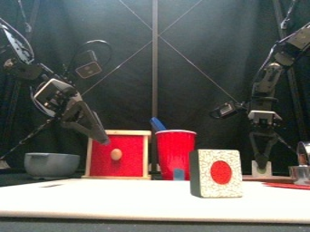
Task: Place sushi on board then cut the sushi with the knife then place the pieces on the plate
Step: Place the 4 sushi pieces on the plate
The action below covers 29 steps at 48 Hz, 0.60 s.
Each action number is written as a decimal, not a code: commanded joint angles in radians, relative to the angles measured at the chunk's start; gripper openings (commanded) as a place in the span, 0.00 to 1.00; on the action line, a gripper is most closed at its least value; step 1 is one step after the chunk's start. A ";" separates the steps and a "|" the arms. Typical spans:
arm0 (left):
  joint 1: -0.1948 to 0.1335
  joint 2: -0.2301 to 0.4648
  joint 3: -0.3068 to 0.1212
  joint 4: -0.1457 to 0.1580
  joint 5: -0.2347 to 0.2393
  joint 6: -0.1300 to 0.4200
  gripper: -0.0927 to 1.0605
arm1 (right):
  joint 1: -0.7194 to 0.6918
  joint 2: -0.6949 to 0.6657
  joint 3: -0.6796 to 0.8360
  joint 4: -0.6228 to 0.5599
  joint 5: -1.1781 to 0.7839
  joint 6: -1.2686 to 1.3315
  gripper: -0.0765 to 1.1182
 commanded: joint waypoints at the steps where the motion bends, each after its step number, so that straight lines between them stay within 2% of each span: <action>1: 0.005 -0.003 -0.015 -0.002 -0.005 0.000 0.73 | -0.002 -0.031 -0.025 -0.005 0.002 0.003 0.65; 12: 0.005 -0.005 -0.017 -0.002 -0.005 0.000 0.73 | 0.000 -0.072 -0.058 0.002 0.034 0.003 0.69; 21: 0.003 -0.006 -0.014 -0.002 -0.005 -0.002 0.73 | 0.000 -0.063 -0.052 -0.003 0.035 0.003 0.81; 29: 0.005 -0.008 -0.014 -0.002 -0.005 -0.002 0.73 | 0.009 -0.095 -0.072 -0.011 0.040 0.003 0.84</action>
